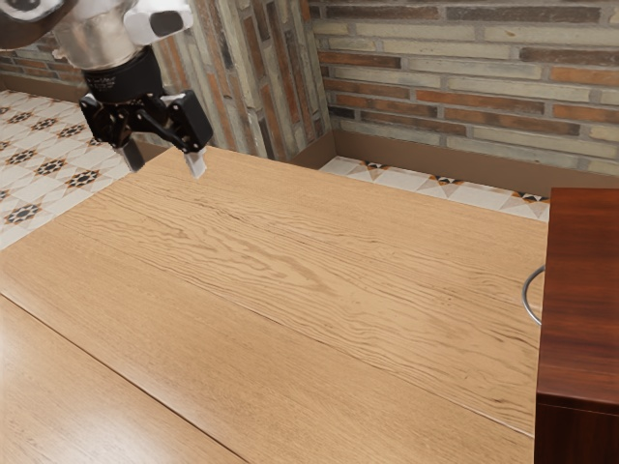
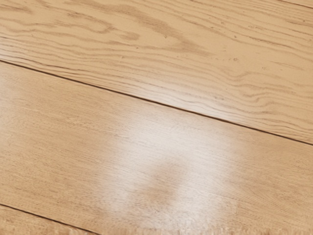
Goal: Pull the drawer handle with one arm to open the drawer
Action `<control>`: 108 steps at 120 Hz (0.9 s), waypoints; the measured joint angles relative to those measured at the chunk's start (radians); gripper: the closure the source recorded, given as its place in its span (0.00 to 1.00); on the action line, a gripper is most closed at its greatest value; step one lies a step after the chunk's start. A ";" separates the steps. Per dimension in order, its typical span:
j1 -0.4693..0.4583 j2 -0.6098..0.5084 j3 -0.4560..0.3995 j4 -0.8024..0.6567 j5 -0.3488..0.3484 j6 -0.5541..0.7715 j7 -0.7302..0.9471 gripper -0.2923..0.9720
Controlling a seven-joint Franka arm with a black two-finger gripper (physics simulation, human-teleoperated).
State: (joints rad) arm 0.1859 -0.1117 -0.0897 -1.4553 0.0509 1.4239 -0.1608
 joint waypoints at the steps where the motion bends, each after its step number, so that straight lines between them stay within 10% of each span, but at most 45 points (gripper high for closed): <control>1: 0.001 -0.014 -0.002 -0.027 -0.001 0.010 -0.001 0.23; 20: 0.000 -0.103 -0.006 -0.290 -0.103 0.146 -0.018 0.23; 108: -0.048 0.052 -0.217 -0.350 -0.571 0.576 -0.074 0.23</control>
State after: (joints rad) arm 0.1378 -0.0595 -0.3070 -1.8049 -0.5203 1.9995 -0.2348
